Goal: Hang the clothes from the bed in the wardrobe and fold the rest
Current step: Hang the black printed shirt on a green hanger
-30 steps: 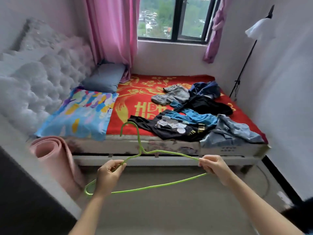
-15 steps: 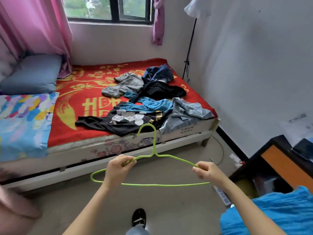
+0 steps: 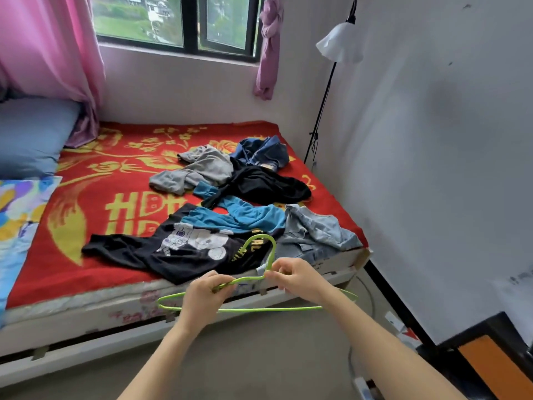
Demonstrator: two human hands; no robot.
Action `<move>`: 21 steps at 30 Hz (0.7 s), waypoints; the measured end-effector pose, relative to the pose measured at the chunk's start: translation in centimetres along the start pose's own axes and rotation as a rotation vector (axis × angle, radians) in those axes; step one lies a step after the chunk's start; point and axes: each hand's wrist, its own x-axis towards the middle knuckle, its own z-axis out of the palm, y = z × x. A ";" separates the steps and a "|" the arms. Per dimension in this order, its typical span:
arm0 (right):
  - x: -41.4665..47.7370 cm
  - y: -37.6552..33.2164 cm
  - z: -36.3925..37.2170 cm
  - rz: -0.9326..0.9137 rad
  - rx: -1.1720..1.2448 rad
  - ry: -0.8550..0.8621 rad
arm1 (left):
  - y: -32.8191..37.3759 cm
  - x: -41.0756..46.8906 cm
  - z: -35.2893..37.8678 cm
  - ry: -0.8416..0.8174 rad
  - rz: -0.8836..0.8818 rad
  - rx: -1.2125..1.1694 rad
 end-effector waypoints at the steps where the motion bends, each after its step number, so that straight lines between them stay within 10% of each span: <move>1: 0.8 0.1 -0.4 0.003 -0.041 0.008 | -0.1 0.9 0.3 -0.001 0.011 0.002; 21: 21.8 9.9 -7.7 0.081 0.026 -0.163 | -4.8 17.7 8.7 0.157 -0.065 0.411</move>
